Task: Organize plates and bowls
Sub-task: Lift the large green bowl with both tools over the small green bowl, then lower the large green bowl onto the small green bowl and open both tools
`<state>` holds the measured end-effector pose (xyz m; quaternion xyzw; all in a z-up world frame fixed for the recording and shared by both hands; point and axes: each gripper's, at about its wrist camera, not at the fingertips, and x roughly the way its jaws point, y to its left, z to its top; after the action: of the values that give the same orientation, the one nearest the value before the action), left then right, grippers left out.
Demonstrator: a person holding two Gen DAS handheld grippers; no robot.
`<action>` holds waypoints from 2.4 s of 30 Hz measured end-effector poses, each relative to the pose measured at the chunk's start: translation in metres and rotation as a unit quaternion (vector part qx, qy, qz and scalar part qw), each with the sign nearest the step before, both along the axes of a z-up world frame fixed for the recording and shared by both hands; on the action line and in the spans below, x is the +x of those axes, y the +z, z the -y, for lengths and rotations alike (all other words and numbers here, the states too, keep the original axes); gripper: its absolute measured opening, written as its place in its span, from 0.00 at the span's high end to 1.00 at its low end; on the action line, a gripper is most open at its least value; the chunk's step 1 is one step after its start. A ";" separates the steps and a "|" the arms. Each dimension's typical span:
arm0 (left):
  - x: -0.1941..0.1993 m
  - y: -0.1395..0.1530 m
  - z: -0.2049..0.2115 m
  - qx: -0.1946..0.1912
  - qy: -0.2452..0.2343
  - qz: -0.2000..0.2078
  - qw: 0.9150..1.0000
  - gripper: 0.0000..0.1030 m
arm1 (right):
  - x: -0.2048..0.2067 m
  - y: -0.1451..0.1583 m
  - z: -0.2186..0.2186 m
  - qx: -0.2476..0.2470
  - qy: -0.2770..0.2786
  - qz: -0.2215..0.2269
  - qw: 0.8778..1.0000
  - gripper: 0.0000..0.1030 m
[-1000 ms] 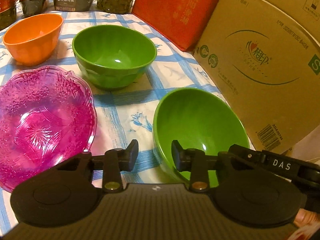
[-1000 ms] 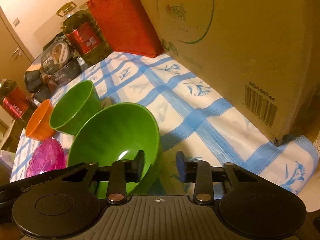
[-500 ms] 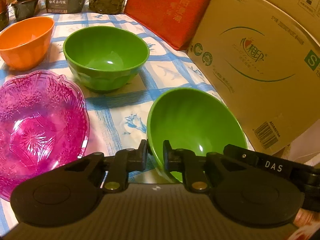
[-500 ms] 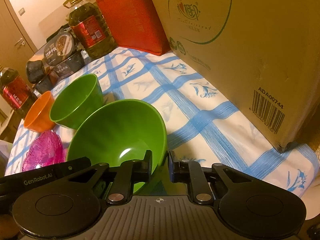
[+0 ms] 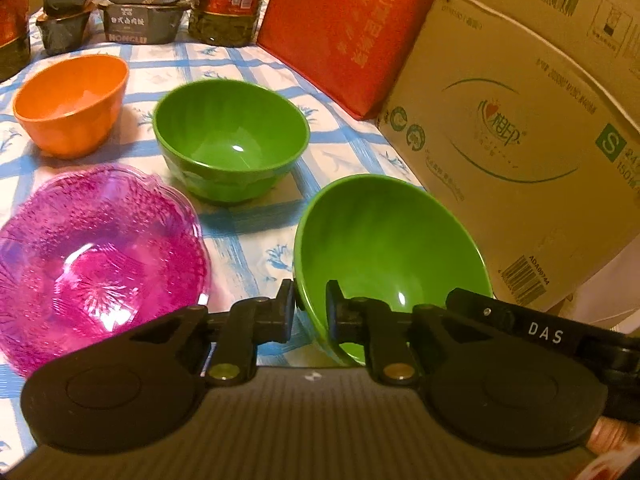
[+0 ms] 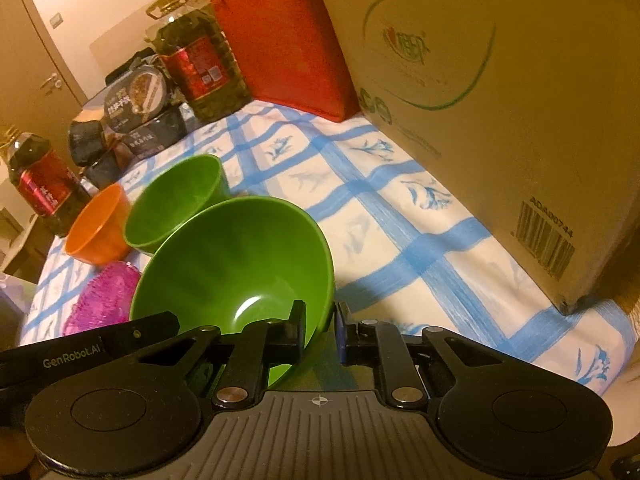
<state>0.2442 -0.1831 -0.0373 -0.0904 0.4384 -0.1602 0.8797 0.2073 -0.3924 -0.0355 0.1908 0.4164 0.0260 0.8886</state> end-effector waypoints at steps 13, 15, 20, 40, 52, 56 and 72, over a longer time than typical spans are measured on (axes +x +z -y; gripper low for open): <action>0.005 0.035 -0.027 -0.001 0.032 0.023 0.999 0.86 | 0.024 0.039 -0.028 -0.009 0.038 0.031 0.999 0.85; 0.009 0.040 -0.031 0.001 0.039 0.029 0.999 0.86 | 0.031 0.045 -0.034 -0.011 0.045 0.036 0.998 0.85; 0.025 0.048 -0.041 0.001 0.052 0.038 0.998 0.86 | 0.054 0.054 -0.043 -0.007 0.056 0.044 0.997 0.85; 0.130 0.026 -0.069 0.028 0.080 0.029 0.996 0.86 | 0.167 0.029 -0.080 -0.021 0.094 0.035 0.995 0.85; 0.147 -0.001 -0.070 0.054 0.077 0.023 0.995 0.86 | 0.185 0.000 -0.093 -0.051 0.115 0.018 0.992 0.85; 0.146 -0.005 -0.068 0.062 0.073 0.030 0.995 0.86 | 0.185 -0.005 -0.096 -0.064 0.118 0.021 0.991 0.85; 0.141 -0.005 -0.067 0.075 0.073 0.048 0.993 0.86 | 0.182 -0.011 -0.092 -0.042 0.111 0.033 0.992 0.43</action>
<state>0.3847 -0.1165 -0.0421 -0.0483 0.3985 -0.0668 0.9134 0.3891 -0.3000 -0.0461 0.1046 0.4059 0.1128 0.9009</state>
